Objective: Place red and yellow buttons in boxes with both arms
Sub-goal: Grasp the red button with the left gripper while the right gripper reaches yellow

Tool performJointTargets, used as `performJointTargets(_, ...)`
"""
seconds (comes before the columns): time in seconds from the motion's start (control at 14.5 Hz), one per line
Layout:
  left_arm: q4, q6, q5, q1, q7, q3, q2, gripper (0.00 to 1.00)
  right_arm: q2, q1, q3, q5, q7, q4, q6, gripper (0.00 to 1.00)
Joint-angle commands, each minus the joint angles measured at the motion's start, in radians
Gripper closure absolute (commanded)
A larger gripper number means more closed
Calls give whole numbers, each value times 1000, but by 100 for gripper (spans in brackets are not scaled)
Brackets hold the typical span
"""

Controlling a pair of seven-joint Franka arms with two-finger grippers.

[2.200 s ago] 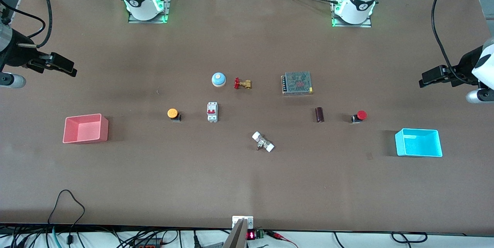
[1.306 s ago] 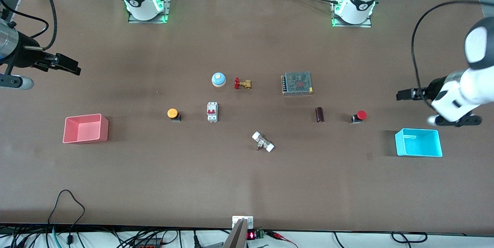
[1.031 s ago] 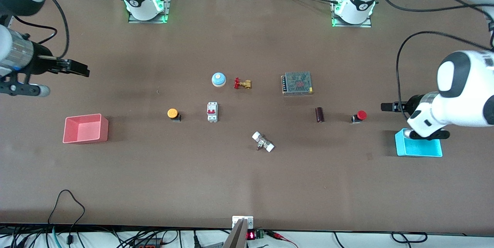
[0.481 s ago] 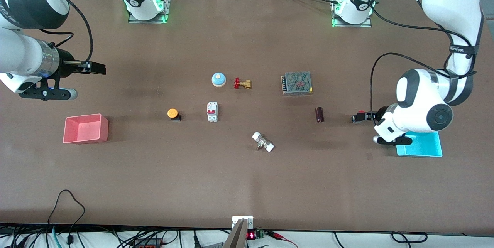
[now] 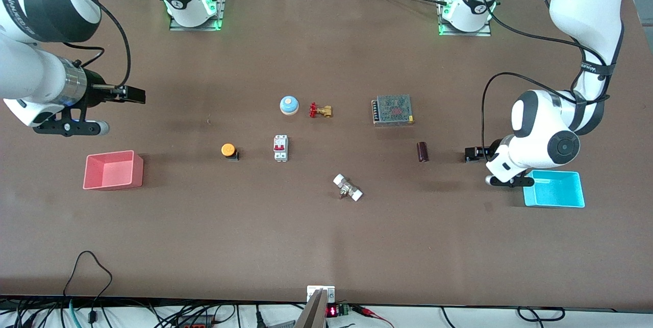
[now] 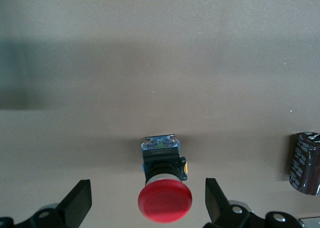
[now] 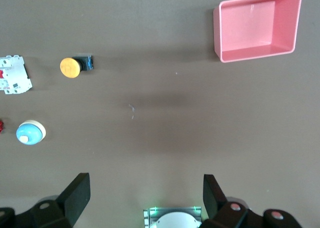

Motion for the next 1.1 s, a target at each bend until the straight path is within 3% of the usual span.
performJointTargets(0.0, -39, 67, -3, -9, -12, 0, -6, 0, -25, 14, -3, 11, 8, -99, 107, 0)
performJointTargets(0.48, -57, 80, -27, -17, -9, 0, 10, 0, -51, 151, 0, 11, 164, -392, 516, 0)
performJointTargets(0.55, -57, 80, -27, -20, -2, 0, 10, 5, -42, 165, 0, 13, 167, -416, 564, 0)
performJointTargets(0.83, -53, 78, -24, -31, 9, 1, 11, 47, 27, 217, 6, 10, 262, -453, 723, 0)
performJointTargets(1.03, -42, 83, -16, -31, 18, 1, 19, 52, 90, 221, 12, 10, 300, -448, 796, 0)
